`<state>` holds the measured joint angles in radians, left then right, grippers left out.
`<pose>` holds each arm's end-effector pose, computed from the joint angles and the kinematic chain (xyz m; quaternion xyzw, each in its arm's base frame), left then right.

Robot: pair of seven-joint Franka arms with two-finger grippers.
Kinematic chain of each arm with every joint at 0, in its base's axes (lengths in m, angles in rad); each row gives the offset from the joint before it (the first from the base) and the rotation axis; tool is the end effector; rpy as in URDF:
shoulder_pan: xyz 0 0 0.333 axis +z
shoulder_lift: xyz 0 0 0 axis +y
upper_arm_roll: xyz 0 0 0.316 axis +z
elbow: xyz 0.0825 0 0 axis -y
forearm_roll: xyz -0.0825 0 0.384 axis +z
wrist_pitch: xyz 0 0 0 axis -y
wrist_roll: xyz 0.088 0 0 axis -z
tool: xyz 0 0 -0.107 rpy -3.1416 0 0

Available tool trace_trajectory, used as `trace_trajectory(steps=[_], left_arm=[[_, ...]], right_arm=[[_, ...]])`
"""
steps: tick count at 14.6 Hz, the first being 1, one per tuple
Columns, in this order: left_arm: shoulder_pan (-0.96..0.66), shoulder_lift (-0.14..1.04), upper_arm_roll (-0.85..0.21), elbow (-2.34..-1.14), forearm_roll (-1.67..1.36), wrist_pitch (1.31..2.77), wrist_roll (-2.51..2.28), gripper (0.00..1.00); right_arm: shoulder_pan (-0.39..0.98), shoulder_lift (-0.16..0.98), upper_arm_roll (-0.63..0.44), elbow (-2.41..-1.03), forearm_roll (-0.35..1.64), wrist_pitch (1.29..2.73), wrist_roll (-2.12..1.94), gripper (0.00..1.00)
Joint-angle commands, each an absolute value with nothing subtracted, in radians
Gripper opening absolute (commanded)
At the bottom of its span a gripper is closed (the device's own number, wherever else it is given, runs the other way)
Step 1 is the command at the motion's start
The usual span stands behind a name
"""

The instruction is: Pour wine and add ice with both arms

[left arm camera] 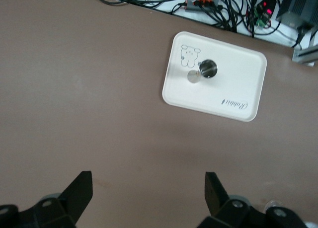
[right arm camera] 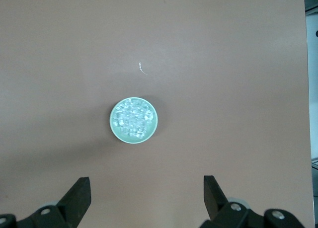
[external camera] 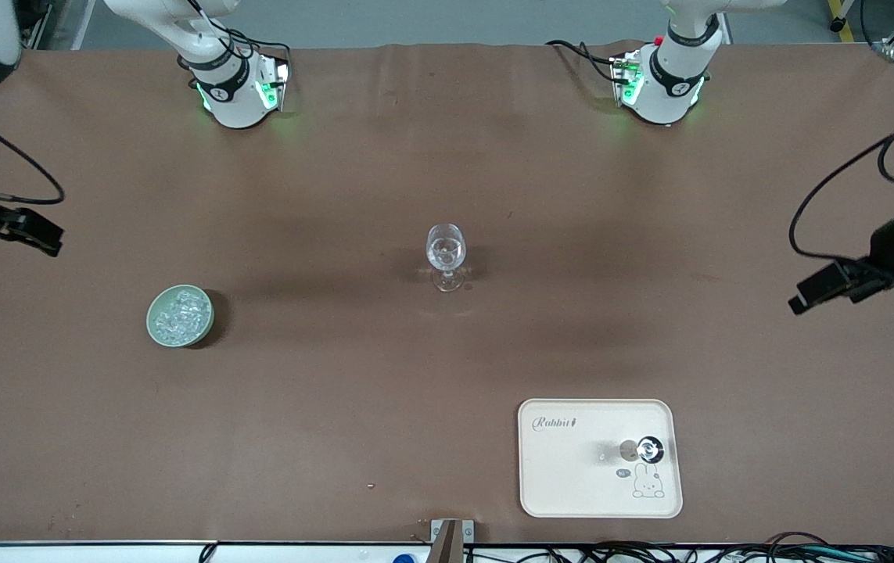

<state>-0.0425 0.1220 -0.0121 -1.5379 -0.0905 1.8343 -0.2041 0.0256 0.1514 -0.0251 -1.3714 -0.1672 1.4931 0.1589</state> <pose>0.6141 -0.0404 0.5948 0.9918 0.0823 0.0804 0.0561 0.5935 -0.0173 0.6259 0.9927 -0.0839 -0.0079 0.0861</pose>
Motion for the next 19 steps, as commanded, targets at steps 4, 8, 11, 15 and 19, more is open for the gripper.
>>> trace_trajectory(steps=[4, 8, 11, 15, 19], left_arm=[[-0.04, -0.096, -0.094, -1.775, -0.023, 1.845, -0.192, 0.99], [-0.044, -0.101, -0.087, -1.781, -0.025, 1.835, -0.187, 0.99], [-0.038, -0.042, -0.084, -1.703, -0.032, 1.77, -0.164, 0.98], [-0.041, -0.002, -0.081, -1.618, -0.034, 1.687, -0.149, 0.99], [-0.041, -0.003, -0.083, -1.626, -0.023, 1.686, -0.14, 0.99]], right_arm=[[-0.032, -0.001, -0.032, -1.569, -0.072, 1.603, 0.106, 1.0], [-0.026, 0.002, -0.031, -1.536, -0.048, 1.592, 0.106, 1.0], [-0.029, 0.005, -0.034, -1.525, -0.008, 1.592, 0.106, 1.0], [-0.034, 0.003, -0.032, -1.525, 0.003, 1.582, 0.104, 1.0], [-0.057, 0.003, -0.025, -1.526, 0.003, 1.577, 0.089, 1.0]])
